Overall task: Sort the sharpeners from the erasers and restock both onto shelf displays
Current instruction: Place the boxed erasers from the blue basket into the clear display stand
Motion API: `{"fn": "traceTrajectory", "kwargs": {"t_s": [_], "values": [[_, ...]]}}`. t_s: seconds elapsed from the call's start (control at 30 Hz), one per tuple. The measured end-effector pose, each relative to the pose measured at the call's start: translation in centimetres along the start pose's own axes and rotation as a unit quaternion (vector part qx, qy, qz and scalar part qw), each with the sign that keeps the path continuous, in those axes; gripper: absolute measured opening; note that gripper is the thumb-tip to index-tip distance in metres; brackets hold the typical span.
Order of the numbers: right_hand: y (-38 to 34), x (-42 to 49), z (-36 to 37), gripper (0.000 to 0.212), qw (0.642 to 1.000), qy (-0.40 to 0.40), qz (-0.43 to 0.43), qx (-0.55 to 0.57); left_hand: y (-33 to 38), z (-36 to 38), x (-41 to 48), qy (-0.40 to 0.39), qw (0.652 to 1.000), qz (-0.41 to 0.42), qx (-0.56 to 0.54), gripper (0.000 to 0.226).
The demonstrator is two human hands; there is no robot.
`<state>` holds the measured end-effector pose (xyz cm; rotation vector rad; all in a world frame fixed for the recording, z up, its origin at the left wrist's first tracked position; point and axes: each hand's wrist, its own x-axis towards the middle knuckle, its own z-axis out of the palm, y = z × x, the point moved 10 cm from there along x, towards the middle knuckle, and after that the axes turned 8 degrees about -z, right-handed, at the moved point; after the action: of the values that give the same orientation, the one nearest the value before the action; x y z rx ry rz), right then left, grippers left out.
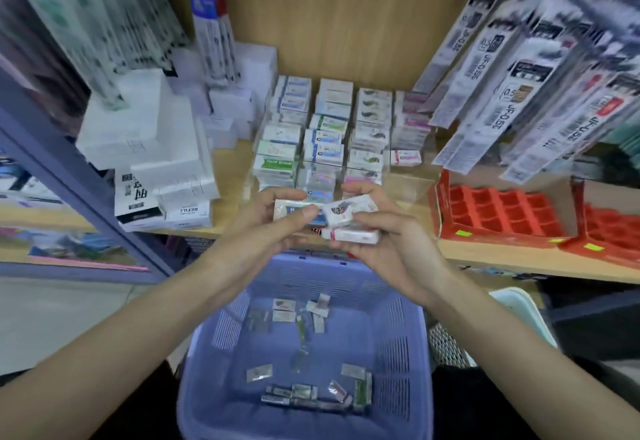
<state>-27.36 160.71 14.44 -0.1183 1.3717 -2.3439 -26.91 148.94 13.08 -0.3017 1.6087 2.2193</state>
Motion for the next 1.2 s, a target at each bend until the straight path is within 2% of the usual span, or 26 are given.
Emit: {"fn": "traceTrajectory", "kwargs": {"t_s": [0.1, 0.23, 0.33, 0.43, 0.6, 0.73, 0.83, 0.97, 1.07, 1.2], "values": [[-0.7, 1.2, 0.2, 0.037, 0.999, -0.006, -0.036, 0.005, 1.6, 0.3, 0.6, 0.011, 0.997, 0.036, 0.063, 0.051], [-0.4, 2.0, 0.0, 0.037, 0.999, -0.005, -0.026, -0.036, 2.0, 0.1, 1.3, 0.015, 0.993, 0.031, 0.117, 0.045], [0.2, 2.3, -0.4, 0.031, 0.993, -0.001, -0.019, -0.119, 1.8, -0.3, 1.8, 0.028, 0.987, 0.028, 0.153, 0.038], [-0.3, 2.8, -1.2, 0.038, 0.985, 0.015, -0.013, -0.173, 2.4, -1.0, 2.5, 0.05, 0.979, 0.031, 0.196, 0.039], [-3.2, 3.1, -2.7, 0.022, 0.952, 0.034, -0.044, -0.302, 3.3, -1.6, 3.2, 0.057, 0.971, 0.046, 0.226, 0.04], [-4.5, 3.0, -2.8, 0.028, 0.92, 0.038, -0.068, -0.385, 3.5, -1.0, 3.6, 0.061, 0.975, 0.046, 0.209, 0.04], [-5.0, 2.9, -3.1, 0.02, 0.914, 0.072, -0.098, -0.386, 3.5, -0.8, 4.0, 0.08, 0.984, 0.036, 0.157, 0.044], [-5.9, 2.3, -1.7, 0.025, 0.836, 0.087, -0.193, -0.507, 2.5, -0.2, 4.7, 0.102, 0.989, -0.016, 0.104, 0.04], [-6.0, 1.8, -1.4, 0.025, 0.799, 0.106, -0.241, -0.541, 1.4, 0.5, 5.2, 0.097, 0.99, -0.073, 0.066, 0.04], [-6.0, 1.9, -2.6, 0.022, 0.814, 0.111, -0.222, -0.526, 1.1, 1.8, 5.3, 0.064, 0.991, -0.09, 0.075, 0.015]]}}
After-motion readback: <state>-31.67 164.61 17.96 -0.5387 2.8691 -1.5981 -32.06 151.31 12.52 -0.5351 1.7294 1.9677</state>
